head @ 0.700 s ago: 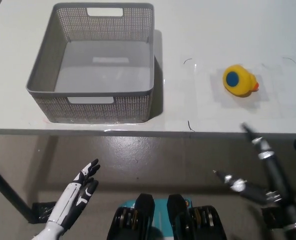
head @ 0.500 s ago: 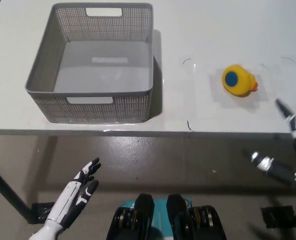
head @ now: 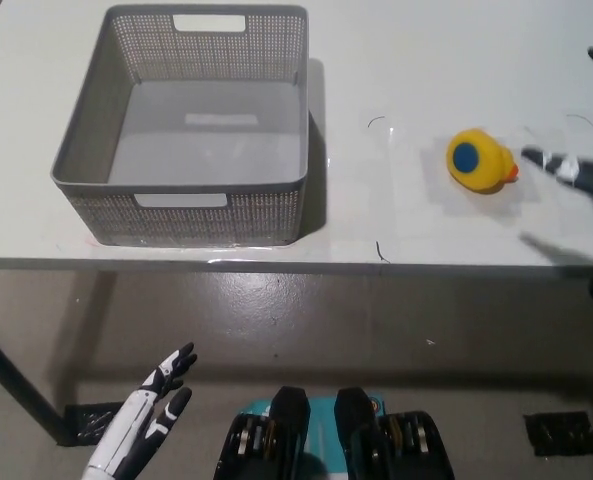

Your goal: Use the right hand to pick up a yellow duck toy and place it into a container on the left hand side

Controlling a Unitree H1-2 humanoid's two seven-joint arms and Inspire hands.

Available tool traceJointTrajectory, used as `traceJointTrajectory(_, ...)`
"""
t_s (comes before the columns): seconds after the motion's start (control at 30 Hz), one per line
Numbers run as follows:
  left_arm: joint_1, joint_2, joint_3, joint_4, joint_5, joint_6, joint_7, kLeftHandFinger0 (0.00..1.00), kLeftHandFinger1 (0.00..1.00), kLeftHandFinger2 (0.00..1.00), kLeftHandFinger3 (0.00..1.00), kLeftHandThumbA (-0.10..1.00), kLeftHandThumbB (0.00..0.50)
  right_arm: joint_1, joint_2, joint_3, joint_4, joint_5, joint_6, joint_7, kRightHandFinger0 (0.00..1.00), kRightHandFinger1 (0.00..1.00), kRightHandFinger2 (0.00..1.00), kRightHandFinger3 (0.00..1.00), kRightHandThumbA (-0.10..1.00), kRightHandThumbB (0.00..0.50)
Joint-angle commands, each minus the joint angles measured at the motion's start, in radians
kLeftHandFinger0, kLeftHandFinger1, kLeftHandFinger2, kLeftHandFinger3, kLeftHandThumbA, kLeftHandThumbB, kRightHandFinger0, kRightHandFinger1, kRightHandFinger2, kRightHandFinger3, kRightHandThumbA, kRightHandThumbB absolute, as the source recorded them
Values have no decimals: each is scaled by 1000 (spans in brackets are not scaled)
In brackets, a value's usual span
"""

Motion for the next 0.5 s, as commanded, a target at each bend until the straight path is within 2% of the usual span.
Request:
traceJointTrajectory(0.0,-5,17,8,-19,-13,-36,-16,1000,1000,1000,1000,1000,240,-230,-79,98,212,-74,118,159,1000,1000,1000,1000,945,479)
traceJointTrajectory(0.1,-5,16,8,-22,-8,-36,-14,1000,1000,1000,1000,1000,238,-328,-87,158,353,-74,114,209,1000,1000,1000,1000,965,474)
traceJointTrajectory(0.17,-17,15,6,-9,-6,-47,-13,1000,1000,1000,1000,1000,230,-406,-87,202,479,-73,83,244,1000,1000,1000,1000,999,493)
traceJointTrajectory(0.2,-18,15,6,-10,-7,-44,-15,1000,1000,1000,1000,1000,235,-432,-83,215,522,-69,81,256,1000,1000,1000,1000,1000,476)
traceJointTrajectory(0.23,-18,14,6,-11,-7,-43,-15,1000,1000,1000,1000,1000,237,-440,-82,220,537,-67,81,259,1000,1000,1000,1000,1000,480)
traceJointTrajectory(0.27,-13,14,6,-12,-6,-40,-15,1000,1000,1000,1000,1000,251,-469,-80,241,585,-61,69,296,1000,1000,1000,1000,1000,444)
traceJointTrajectory(0.3,-5,13,4,-14,-2,-39,-14,1000,1000,1000,1000,1000,254,-484,-81,255,618,-52,55,322,1000,1000,1000,1000,1000,442)
traceJointTrajectory(0.37,-25,15,3,-7,0,-41,-16,1000,1000,1000,1000,1000,260,-542,-85,286,700,-40,11,387,1000,1000,1000,1000,1000,388)
traceJointTrajectory(0.43,-33,18,1,-7,0,-40,-22,1000,1000,1000,1000,1000,239,-584,-75,244,792,63,-27,493,1000,1000,1000,1000,1000,326)
traceJointTrajectory(0.47,-41,17,4,-4,-6,-37,-24,1000,1000,1000,1000,1000,230,-603,-69,214,834,110,-36,532,1000,1000,1000,1000,1000,322)
